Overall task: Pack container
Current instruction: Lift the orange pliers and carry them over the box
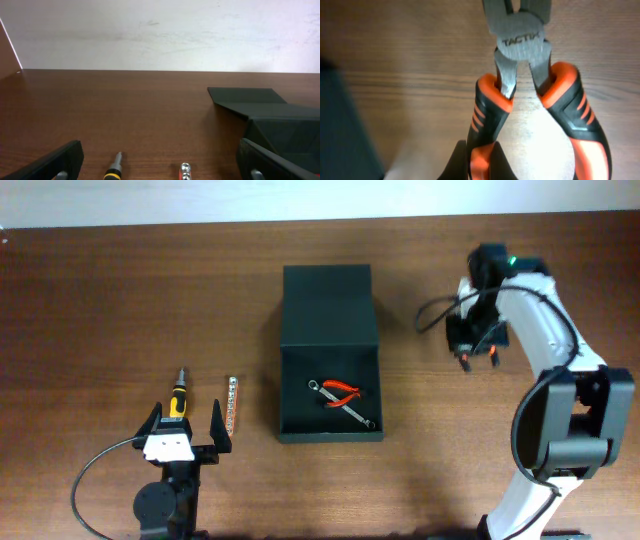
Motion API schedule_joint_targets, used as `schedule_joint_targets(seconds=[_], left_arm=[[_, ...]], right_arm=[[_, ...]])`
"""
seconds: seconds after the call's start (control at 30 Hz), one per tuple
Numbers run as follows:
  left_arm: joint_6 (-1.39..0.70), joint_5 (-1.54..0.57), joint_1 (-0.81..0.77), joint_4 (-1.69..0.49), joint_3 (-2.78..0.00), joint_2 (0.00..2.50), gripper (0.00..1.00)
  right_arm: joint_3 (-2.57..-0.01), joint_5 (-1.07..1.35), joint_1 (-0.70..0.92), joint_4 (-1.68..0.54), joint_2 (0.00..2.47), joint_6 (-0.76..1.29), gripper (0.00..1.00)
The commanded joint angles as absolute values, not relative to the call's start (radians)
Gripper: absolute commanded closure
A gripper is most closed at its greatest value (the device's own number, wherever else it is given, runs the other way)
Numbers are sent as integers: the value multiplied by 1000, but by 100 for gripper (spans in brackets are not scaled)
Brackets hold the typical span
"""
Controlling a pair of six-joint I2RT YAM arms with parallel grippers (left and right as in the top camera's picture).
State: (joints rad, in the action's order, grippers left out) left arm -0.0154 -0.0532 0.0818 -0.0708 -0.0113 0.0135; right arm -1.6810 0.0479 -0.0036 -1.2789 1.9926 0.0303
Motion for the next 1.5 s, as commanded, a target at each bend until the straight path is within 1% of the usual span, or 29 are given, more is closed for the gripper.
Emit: schedule_joint_targets(seconds=[0.0,0.17,0.33,0.53,0.67,0.9,1.1,1.47], left_arm=[[-10,-64,88,-76,-9,7,1],[-10,-64,88,-76,-9,7,1],[-10,-64,88,-76,-9,7,1],[-10,-64,88,-76,-9,7,1],[-10,-64,88,-76,-9,7,1],[-10,-64,88,-76,-9,7,1],[-10,-64,88,-76,-9,7,1],[-10,-64,88,-76,-9,7,1]], right_arm=[[-1866,106,29,-1383,1979,33,96],[-2043,128,139,-1544,1958,-17,96],[-2104,128,322,-1638,1922,-102,96],[-2101,105,560,-1640,1917,-130,96],[-2096,29,661,-1608,1919,-132,96],[-2072,41,721,-1527,1920,-206,96],[-1906,79,721,-1375,1931,-169,96],[-1702,79,719,-1242,1937,-146,96]])
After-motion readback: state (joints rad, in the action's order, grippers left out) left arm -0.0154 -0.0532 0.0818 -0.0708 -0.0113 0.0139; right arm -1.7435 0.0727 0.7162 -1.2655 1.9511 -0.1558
